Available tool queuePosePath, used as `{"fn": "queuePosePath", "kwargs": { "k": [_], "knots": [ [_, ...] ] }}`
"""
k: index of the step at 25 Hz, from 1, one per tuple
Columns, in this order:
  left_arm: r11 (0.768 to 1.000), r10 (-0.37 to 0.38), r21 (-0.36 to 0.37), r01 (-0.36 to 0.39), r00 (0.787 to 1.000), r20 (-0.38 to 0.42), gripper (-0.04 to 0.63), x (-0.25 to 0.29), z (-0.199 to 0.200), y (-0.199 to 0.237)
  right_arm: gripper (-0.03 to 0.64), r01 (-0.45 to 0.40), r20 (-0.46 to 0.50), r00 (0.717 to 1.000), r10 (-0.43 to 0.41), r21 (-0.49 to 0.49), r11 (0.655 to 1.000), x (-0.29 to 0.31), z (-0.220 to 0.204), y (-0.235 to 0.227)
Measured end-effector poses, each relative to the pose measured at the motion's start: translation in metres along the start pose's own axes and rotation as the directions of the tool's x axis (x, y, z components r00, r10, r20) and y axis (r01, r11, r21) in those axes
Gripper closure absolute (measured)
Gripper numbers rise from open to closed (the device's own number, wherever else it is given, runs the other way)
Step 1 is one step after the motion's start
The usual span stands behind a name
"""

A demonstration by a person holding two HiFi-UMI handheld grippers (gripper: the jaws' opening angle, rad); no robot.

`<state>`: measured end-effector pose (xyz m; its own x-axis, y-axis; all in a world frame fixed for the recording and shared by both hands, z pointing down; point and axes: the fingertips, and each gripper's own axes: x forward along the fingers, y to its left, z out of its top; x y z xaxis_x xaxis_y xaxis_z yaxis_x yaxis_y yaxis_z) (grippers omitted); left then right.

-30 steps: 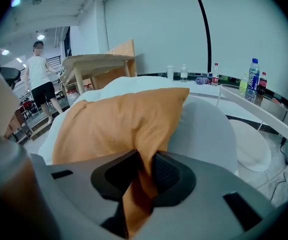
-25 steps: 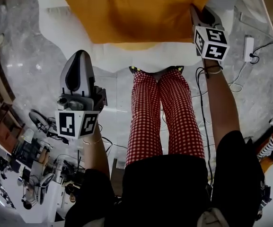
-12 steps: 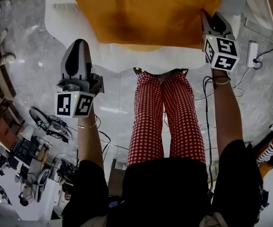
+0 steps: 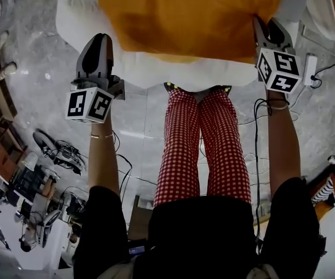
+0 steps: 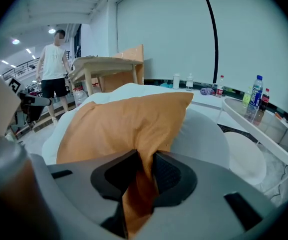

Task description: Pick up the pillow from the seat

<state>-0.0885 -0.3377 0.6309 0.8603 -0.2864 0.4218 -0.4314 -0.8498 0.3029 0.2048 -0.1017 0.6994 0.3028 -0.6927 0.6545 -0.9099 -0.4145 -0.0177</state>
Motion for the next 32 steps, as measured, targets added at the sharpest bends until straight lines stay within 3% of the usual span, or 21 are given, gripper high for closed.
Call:
{"fn": "queuePosePath", "kwargs": {
  "k": [8,13,21,32],
  "knots": [
    [1.0,-0.01,0.009,0.011,0.997,-0.074,0.463,0.015,-0.018,0.019,0.511,-0.001,0.001,1.0,0.001,-0.012,1.0,-0.002,0.002,0.002],
    [0.999,-0.027,-0.04,0.023,0.995,-0.094,0.411,0.026,-0.028,0.032,0.511,0.003,-0.004,1.0,-0.003,-0.015,1.0,-0.003,0.004,0.001],
    [0.996,-0.08,-0.054,0.073,0.984,-0.157,0.354,0.042,-0.049,0.044,0.511,0.014,-0.012,1.0,-0.014,-0.016,1.0,-0.004,0.002,0.002],
    [0.996,-0.067,-0.074,0.054,0.98,-0.188,0.344,0.058,-0.069,0.069,0.512,0.036,-0.001,0.999,-0.036,-0.03,0.999,-0.01,0.008,0.004]
  ]
}}
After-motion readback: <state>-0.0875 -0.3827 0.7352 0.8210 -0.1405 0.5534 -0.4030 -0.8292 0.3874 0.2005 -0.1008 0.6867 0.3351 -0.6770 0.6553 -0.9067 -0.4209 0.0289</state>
